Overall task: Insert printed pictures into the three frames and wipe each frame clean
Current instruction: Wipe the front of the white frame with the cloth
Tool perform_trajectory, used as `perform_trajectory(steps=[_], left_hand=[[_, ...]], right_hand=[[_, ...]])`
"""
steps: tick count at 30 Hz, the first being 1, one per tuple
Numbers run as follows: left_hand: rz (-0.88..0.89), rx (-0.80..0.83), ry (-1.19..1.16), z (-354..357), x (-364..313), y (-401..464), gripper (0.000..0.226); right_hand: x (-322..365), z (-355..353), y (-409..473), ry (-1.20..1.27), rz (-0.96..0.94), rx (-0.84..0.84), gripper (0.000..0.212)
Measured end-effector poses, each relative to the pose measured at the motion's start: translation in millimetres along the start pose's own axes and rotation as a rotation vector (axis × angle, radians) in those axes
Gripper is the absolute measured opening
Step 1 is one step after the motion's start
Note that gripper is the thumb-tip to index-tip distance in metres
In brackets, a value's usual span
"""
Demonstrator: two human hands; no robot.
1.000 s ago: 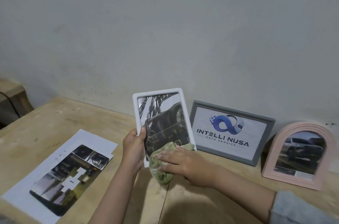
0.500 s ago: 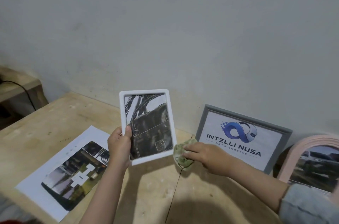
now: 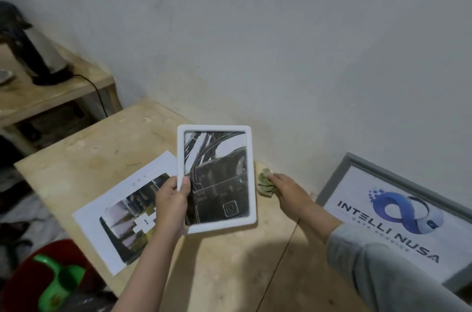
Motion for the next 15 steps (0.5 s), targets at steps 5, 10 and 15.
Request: perform_trajectory(steps=[5, 10, 15], left_hand=[[-0.03, 0.009, -0.022, -10.7, 12.2, 3.3, 0.021], [-0.04, 0.034, -0.036, -13.5, 10.6, -2.7, 0.02], [-0.015, 0.141, -0.042, 3.3, -2.8, -13.8, 0.023]], right_hand=[[5.2, 21.9, 9.9, -0.089, 0.059, 0.19, 0.062], [45.7, -33.7, -10.7, 0.179, 0.108, 0.044, 0.043], [103.9, -73.8, -78.6, 0.823, 0.162, -0.215, 0.023]])
Point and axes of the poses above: each hand's wrist, its own y-axis towards the middle knuckle, its own z-axis out of the palm, x = y × z, the point moved 2 cm from there along y, towards the middle knuckle, and after that the axes turned 6 degrees about x, right-handed, at the moved point
